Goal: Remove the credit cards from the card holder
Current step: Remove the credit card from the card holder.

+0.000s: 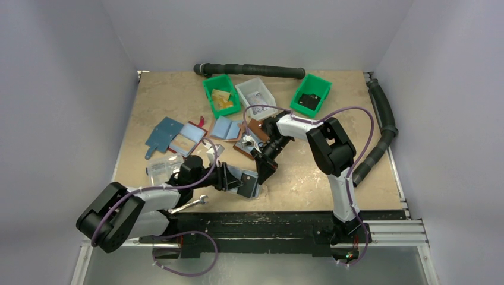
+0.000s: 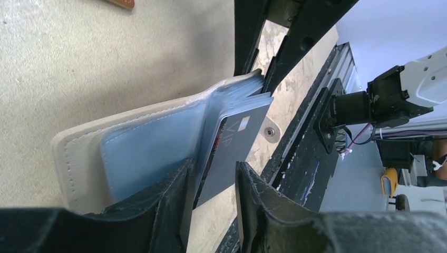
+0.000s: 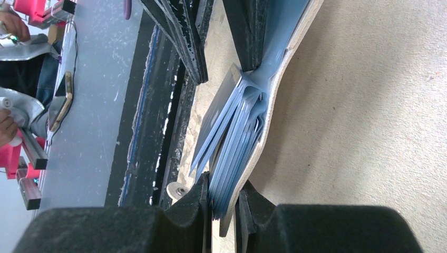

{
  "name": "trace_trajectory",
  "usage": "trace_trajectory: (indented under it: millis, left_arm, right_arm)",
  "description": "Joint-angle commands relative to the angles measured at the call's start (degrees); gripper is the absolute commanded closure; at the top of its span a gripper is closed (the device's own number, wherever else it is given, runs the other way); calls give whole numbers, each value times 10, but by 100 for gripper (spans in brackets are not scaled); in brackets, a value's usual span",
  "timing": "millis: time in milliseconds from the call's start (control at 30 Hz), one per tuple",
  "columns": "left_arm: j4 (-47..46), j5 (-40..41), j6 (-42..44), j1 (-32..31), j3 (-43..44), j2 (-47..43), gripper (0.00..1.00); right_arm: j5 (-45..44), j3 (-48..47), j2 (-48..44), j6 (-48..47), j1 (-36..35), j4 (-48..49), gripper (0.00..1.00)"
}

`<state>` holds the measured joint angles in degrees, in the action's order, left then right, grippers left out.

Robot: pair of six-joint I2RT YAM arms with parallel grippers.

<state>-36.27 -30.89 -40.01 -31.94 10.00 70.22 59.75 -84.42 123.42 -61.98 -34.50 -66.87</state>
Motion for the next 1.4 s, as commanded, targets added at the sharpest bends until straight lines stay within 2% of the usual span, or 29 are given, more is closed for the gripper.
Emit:
trace_trajectory:
  millis: [0, 67, 133, 300, 333, 433, 700, 1000, 1367]
  left_arm:
    - [-10, -5, 16, 1, 9, 19, 64]
    - [-19, -11, 14, 1, 8, 28, 64]
    - [-32, -20, 13, 0, 8, 38, 70]
    - [-61, -41, 7, 0, 7, 66, 98]
    - [-64, -43, 5, 0, 6, 69, 100]
    - [-60, -34, 4, 5, 0, 58, 100]
    - [36, 27, 13, 42, -23, -27, 100]
    - [17, 16, -9, 43, -32, -40, 100]
    - [-41, -15, -85, 54, -51, -45, 100]
  right_arm:
    - [-2, -14, 8, -20, -6, -7, 100]
    - [-2, -13, 8, -19, -6, -7, 100]
    - [-2, -14, 9, -19, -6, -7, 100]
    - [-2, -14, 9, -19, -6, -7, 100]
    - [-2, -14, 9, -19, -7, -7, 100]
    - [-2, -14, 9, -19, -6, -7, 100]
    - [-2, -14, 8, -27, -1, -12, 100]
    - [-7, -12, 4, -32, 0, -13, 100]
    - [-11, -11, 3, -34, 3, -12, 100]
